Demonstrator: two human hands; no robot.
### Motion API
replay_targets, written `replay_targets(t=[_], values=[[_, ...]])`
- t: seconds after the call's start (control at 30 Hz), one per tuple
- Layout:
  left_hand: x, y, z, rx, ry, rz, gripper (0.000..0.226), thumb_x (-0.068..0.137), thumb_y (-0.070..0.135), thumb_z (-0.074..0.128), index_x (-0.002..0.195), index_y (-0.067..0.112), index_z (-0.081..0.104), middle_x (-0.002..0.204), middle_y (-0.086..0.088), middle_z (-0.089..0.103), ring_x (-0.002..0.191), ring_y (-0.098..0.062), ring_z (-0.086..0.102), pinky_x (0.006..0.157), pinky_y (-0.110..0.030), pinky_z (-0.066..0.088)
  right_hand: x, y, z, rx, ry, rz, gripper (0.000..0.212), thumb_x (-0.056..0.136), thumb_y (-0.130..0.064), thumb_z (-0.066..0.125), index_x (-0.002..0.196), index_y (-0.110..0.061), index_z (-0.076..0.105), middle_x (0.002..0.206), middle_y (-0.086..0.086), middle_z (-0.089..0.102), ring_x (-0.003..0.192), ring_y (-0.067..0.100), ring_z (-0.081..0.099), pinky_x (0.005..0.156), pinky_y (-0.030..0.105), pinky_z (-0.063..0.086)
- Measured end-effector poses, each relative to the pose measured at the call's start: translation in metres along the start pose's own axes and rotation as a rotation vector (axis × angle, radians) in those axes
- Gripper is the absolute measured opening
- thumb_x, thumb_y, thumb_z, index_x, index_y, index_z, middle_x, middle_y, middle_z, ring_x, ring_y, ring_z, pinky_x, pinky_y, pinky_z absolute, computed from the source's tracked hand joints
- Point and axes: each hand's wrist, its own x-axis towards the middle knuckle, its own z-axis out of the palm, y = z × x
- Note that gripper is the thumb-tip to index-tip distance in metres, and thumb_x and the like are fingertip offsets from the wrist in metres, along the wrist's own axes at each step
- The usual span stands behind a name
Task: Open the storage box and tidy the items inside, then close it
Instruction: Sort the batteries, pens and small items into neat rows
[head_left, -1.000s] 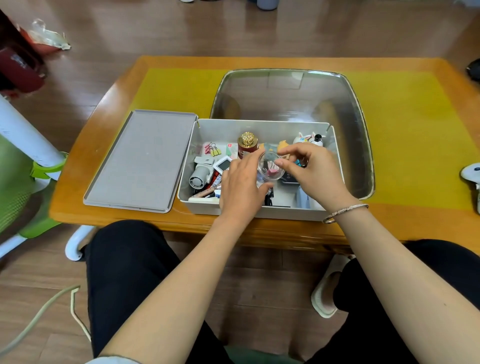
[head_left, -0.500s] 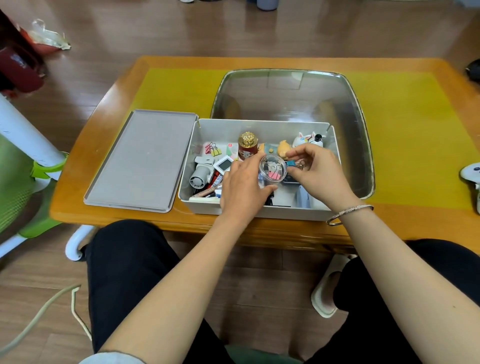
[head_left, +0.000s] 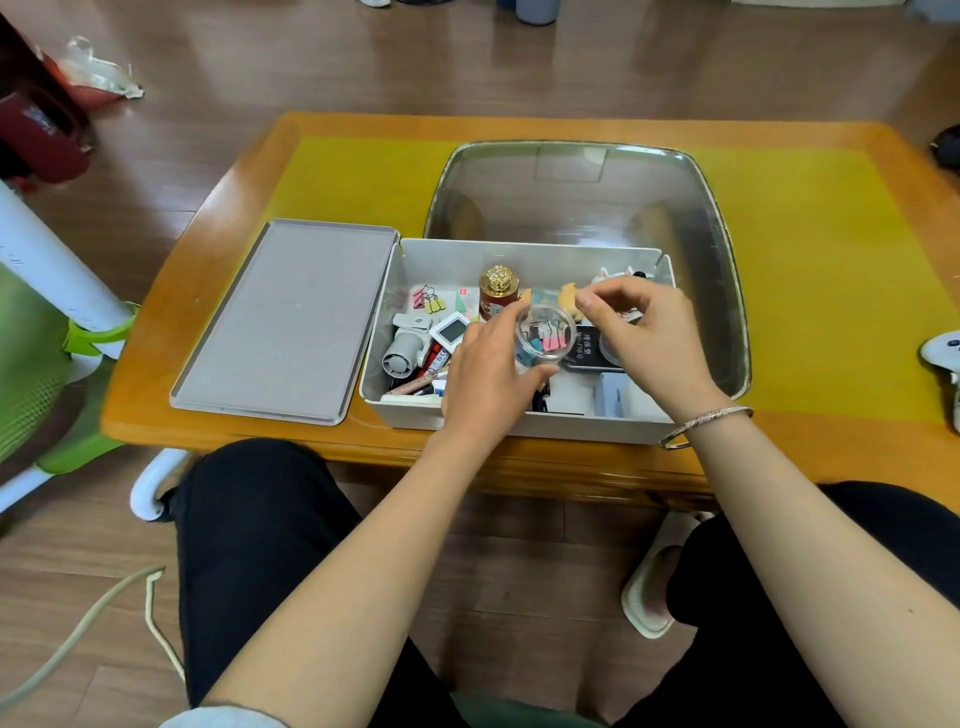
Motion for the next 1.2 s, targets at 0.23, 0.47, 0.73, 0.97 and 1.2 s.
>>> replay_targets(t=[0.23,0.47,0.73,0.97,1.2], values=[[0.008,-0.025,-0.035,-0.224,0.182,-0.145,0.068,0.082,0.029,0.072,0.138,0.017,0.035,0.134,-0.001,0.046,0.122,-0.015,0.046,0.099,-0.037,0.047,0.003,0.033,0.014,-0.141,-0.174,0.148,0.012,0.086,-0.008,0.062,0.090,-0.015,0.071,0.080,-0.001,0.065,0.067,0.005,0.054,0.068,0.014,0.044],[0.011,-0.046,-0.053,-0.203,0.329,-0.083,0.069,0.086,0.016,0.069,0.140,0.015,0.026,0.140,-0.006,0.039,0.126,-0.015,0.046,0.096,-0.034,0.051,0.008,0.035,0.043,-0.415,-0.361,0.066,0.026,0.088,-0.005,0.054,0.103,-0.018,0.071,0.096,0.002,0.071,0.087,0.016,0.063,0.083,0.031,0.051],[0.013,-0.050,-0.049,-0.132,0.226,-0.186,0.067,0.085,0.049,0.063,0.135,0.021,0.029,0.106,0.017,0.049,0.071,0.025,0.050,0.051,-0.002,0.043,0.022,0.032,0.065,-0.596,-0.722,-0.085,0.037,0.085,-0.027,0.066,0.121,-0.024,0.060,0.104,0.005,0.050,0.097,0.023,0.051,0.074,0.028,0.037],[0.013,-0.052,-0.049,-0.028,0.198,-0.181,0.068,0.082,0.058,0.061,0.131,0.025,0.028,0.121,0.000,0.060,0.096,-0.011,0.064,0.054,-0.005,0.039,0.015,0.036,0.062,-0.499,-0.628,-0.058,0.014,0.077,-0.020,0.075,0.082,-0.013,0.064,0.084,0.000,0.060,0.077,0.013,0.053,0.066,0.020,0.036],[0.014,-0.053,-0.048,-0.009,0.163,-0.208,0.069,0.081,0.064,0.055,0.130,0.024,0.029,0.122,-0.001,0.061,0.090,-0.006,0.063,0.056,-0.013,0.046,0.006,0.038,0.040,-0.263,-0.343,0.078,0.005,0.080,-0.010,0.071,0.078,-0.014,0.070,0.067,-0.008,0.063,0.062,0.001,0.055,0.065,0.014,0.047]])
